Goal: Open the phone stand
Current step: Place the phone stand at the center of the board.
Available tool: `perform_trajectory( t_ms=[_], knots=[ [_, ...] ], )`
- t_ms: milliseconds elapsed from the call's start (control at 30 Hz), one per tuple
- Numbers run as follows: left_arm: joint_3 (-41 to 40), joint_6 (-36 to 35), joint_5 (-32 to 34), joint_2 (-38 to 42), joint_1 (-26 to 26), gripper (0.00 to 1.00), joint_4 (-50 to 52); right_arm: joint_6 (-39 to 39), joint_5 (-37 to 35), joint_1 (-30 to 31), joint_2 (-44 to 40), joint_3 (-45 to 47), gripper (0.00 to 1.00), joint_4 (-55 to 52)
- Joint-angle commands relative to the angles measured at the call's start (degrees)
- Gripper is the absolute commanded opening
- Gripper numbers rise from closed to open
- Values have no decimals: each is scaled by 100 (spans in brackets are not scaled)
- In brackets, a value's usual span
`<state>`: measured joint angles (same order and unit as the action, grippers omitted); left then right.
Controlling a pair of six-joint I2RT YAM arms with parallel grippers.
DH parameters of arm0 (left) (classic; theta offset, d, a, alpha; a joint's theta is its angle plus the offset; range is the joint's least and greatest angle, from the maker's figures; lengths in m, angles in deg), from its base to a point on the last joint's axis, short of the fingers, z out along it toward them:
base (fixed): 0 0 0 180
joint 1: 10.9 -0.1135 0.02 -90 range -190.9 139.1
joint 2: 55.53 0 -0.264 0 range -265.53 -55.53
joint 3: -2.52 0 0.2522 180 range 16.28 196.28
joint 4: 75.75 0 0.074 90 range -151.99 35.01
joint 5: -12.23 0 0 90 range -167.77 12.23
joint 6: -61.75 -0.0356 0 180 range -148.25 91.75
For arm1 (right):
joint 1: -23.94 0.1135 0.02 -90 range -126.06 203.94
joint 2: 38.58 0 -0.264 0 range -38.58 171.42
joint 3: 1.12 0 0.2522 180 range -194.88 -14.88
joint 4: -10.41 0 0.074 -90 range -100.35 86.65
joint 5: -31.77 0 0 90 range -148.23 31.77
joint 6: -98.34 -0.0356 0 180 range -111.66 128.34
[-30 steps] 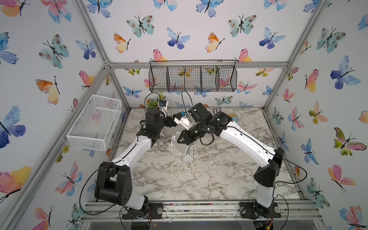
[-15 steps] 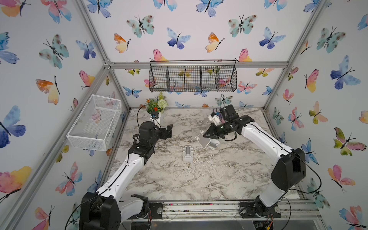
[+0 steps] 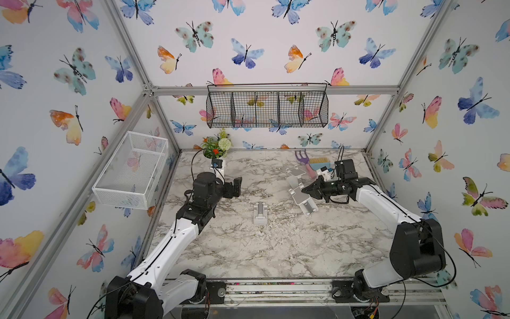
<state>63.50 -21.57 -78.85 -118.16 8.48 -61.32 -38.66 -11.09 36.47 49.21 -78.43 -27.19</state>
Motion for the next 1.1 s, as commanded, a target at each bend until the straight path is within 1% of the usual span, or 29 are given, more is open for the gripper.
perform_trajectory(
  t_ms=[0, 167, 367, 567, 767, 867, 900, 1000, 1067],
  knots=[
    [-44, -5, -79, 32, 54, 98, 29, -82, 371, -297, 159, 9, 1, 239],
    [-55, -32, -108, -34, 96, 98, 19, -104, 644, -626, 561, -41, 1, 261],
    [-3, -60, -110, -148, 119, 98, -22, -248, 797, -701, 972, -44, 1, 620],
    [24, -105, -123, -223, 144, 98, -31, -163, 858, -877, 1313, -50, 1, 871],
    [-11, -83, -160, -291, 151, 98, -39, -196, 1099, -948, 1742, -57, 1, 1140],
    [-26, -67, -172, -320, 149, 98, -53, -149, 1086, -978, 1847, -70, 1, 1130],
    [-29, -61, -166, -336, 151, 98, -57, -82, 1054, -989, 1839, -90, 3, 1092],
    [-20, -61, -181, -372, 148, 98, -67, 227, 954, -1007, 1878, -237, 17, 816],
    [-37, -57, -182, -377, 161, 98, -91, 351, 964, -1025, 1930, -313, 36, 732]
  ],
)
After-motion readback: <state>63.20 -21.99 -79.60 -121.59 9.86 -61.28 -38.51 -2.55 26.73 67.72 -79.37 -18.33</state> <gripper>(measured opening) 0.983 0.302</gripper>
